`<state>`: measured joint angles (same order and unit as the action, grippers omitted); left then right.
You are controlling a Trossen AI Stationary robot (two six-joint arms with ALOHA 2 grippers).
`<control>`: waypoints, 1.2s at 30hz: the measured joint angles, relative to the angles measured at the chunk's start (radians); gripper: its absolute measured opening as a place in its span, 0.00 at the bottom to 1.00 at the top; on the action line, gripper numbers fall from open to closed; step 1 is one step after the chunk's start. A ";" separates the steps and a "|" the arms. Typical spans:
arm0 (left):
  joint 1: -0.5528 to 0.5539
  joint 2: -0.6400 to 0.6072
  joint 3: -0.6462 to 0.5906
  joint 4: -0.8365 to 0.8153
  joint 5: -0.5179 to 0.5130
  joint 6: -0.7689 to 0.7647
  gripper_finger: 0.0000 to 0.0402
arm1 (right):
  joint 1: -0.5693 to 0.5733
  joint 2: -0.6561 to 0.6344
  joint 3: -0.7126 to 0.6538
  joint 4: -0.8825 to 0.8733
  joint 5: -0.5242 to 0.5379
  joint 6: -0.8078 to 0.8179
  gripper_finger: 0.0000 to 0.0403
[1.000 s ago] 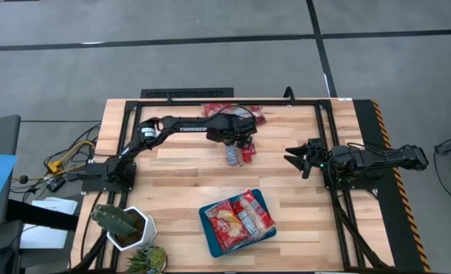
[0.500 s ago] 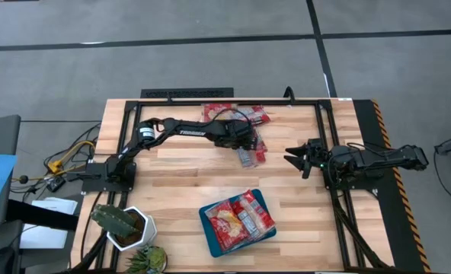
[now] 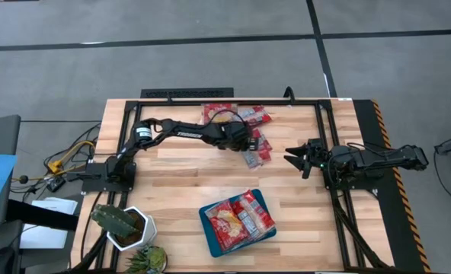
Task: Sort popcorn bags into baskets
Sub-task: Put the popcorn bag into the blue bin
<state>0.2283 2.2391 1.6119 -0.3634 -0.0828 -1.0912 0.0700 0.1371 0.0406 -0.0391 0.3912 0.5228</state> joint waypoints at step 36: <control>-0.502 -0.409 0.003 -0.278 -0.185 -0.453 0.00 | 0.000 0.000 0.000 0.000 -0.001 0.000 0.58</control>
<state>-0.2741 1.8296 1.6146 -0.6415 -0.2681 -1.5446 0.0700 0.1371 0.0406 -0.0391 0.3904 0.5229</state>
